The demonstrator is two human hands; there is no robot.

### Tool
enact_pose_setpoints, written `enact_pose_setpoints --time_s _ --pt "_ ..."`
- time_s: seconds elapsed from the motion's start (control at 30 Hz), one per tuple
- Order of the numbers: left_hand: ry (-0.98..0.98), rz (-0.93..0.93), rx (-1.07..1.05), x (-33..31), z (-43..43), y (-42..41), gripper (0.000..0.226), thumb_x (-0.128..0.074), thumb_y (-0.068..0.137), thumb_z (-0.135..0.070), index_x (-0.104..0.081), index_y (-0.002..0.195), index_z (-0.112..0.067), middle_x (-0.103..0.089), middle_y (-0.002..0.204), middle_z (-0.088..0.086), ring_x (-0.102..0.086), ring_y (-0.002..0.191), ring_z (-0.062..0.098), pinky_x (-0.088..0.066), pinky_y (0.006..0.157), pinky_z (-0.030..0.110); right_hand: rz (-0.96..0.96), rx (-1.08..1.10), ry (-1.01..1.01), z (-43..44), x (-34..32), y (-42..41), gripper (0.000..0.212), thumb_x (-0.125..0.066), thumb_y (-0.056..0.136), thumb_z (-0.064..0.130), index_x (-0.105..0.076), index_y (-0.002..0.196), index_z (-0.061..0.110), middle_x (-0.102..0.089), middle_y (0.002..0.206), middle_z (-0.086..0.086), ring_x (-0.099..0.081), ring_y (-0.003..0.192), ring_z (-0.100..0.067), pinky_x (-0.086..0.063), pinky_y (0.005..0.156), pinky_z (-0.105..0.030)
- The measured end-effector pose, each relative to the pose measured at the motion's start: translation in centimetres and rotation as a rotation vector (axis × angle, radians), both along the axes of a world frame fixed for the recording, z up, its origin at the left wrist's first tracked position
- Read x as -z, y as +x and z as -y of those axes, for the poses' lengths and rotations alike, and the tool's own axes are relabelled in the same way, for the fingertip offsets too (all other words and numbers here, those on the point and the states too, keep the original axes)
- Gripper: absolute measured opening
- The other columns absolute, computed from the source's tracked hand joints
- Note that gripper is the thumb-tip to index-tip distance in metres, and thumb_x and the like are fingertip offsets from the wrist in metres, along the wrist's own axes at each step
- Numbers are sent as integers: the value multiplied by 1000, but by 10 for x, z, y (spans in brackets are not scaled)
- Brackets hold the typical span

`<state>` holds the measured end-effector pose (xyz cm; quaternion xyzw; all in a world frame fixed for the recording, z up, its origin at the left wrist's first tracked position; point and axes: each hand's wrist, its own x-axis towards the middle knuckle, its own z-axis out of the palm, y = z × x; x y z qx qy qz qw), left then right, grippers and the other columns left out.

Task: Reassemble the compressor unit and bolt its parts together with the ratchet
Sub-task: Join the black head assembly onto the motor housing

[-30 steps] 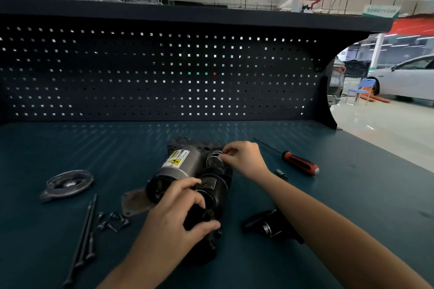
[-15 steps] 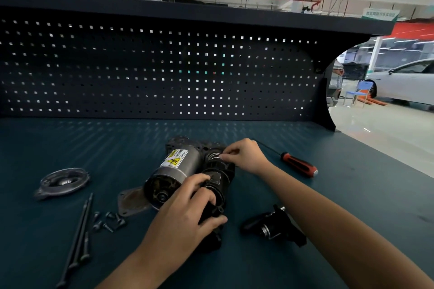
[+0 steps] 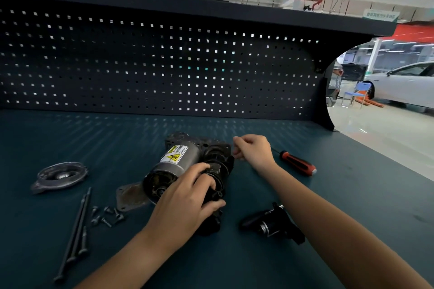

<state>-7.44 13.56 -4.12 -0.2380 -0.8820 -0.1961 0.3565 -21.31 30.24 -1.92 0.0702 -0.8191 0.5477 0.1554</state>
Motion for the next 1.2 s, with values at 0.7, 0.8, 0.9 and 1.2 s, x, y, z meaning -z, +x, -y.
enact_pose_setpoints --time_s 0.7,0.8,0.9,1.2 --pt "-34 171 -4 -7 4 9 33 -79 69 -38 -62 86 -16 -57 117 -1 -64 93 11 -37 69 12 63 -94 1056 40 -26 15 40 -38 92 31 -43 57 11 -46 63 -3 -46 62 -23 -30 51 -28" --pt "-18 212 23 1 4 6 34 -57 85 -48 -54 105 -21 -35 134 -10 -47 111 6 -22 77 9 198 -151 1138 49 -36 13 43 -34 93 37 -42 59 13 -51 68 -7 -45 58 -18 -30 50 -28" --pt "53 263 78 -1 8 12 28 -61 80 -50 -50 92 -28 -35 122 -18 -47 98 2 -24 73 7 279 -192 1103 52 -41 15 40 -33 94 34 -42 60 13 -51 69 -7 -44 59 -17 -32 51 -28" --pt "-80 298 126 -12 6 40 40 -47 70 -69 -33 91 -37 -34 104 -20 -40 89 0 -31 71 18 615 -376 676 41 -33 32 13 -56 86 22 -61 88 10 -58 72 -2 -56 62 -13 -48 55 -22"
